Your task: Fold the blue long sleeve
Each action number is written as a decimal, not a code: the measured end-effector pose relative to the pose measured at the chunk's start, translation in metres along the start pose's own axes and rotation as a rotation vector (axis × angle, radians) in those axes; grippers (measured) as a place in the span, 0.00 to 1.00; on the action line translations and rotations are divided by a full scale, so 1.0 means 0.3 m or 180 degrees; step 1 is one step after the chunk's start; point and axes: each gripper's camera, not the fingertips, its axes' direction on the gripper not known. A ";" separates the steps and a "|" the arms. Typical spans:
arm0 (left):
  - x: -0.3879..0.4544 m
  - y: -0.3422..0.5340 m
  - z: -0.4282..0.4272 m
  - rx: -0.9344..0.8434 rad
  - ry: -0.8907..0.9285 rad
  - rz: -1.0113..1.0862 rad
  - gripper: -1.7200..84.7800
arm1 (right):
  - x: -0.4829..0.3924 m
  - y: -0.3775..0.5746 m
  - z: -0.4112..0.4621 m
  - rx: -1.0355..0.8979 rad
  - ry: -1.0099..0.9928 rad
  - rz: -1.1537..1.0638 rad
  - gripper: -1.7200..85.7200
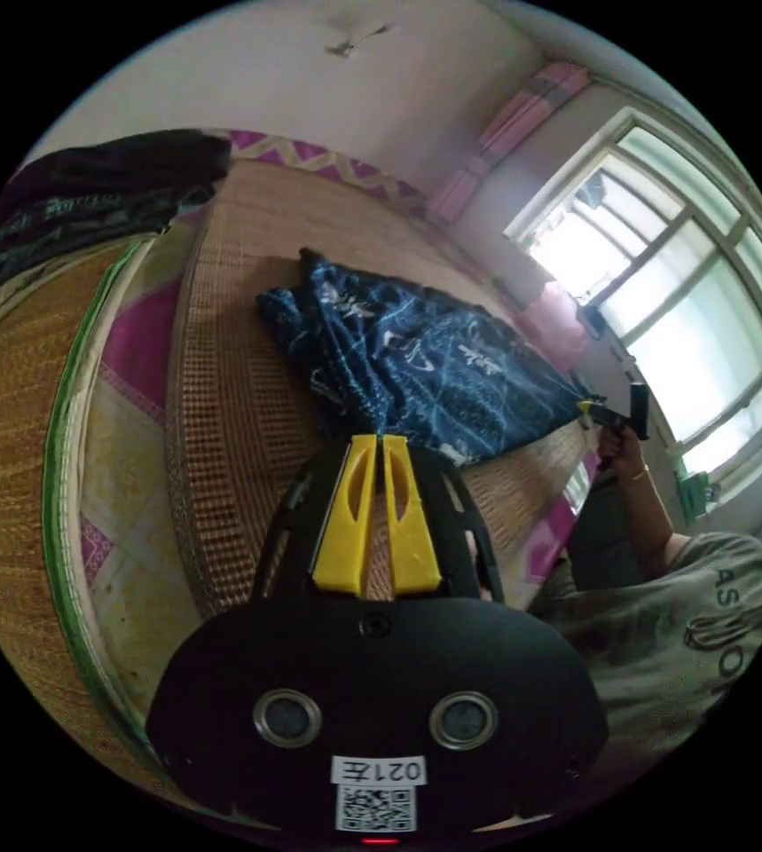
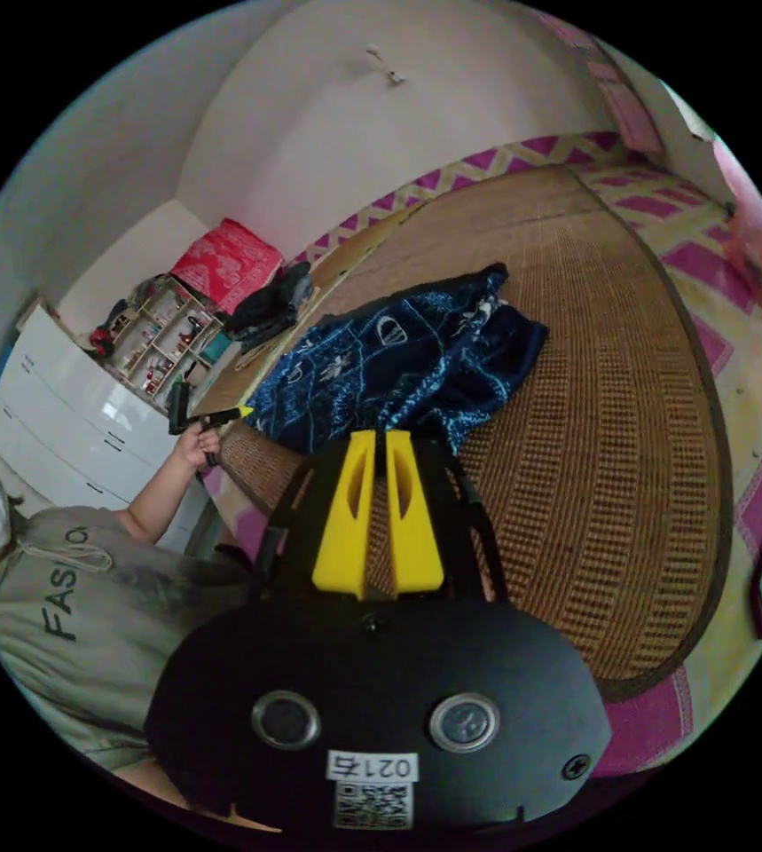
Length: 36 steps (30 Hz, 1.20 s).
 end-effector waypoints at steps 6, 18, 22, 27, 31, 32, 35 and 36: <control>-0.044 0.107 -0.098 -0.0386 0.0173 0.0209 0.01 | 0.136 0.089 -0.130 -0.0140 -0.0295 -0.0066 0.01; -0.095 0.279 -0.238 -0.0915 0.0362 -0.0111 0.01 | 0.288 0.110 -0.147 -0.0641 -0.0283 0.0086 0.02; -0.062 0.282 -0.385 -0.0942 -0.0167 0.0244 0.01 | 0.183 0.147 -0.128 -0.0872 -0.0460 0.0047 0.02; -0.126 0.266 -0.489 -0.0867 -0.0643 0.0279 0.01 | -0.075 0.250 0.027 -0.1042 -0.1066 -0.0215 0.05; -0.145 0.362 -0.601 -0.0542 -0.0811 0.0245 0.02 | -0.109 0.255 -0.064 -0.0671 -0.0679 -0.0302 0.09; -0.141 0.386 -0.637 -0.0393 -0.0764 0.0227 0.03 | -0.085 0.250 -0.106 -0.0524 -0.0594 -0.0238 0.09; -0.087 0.532 -0.760 0.0134 0.0080 0.0247 0.07 | 0.064 0.196 -0.276 0.0031 -0.0294 0.0023 0.10; -0.041 0.589 -0.751 0.0090 0.0404 0.0239 0.09 | 0.126 0.147 -0.294 0.0066 -0.0242 0.0066 0.11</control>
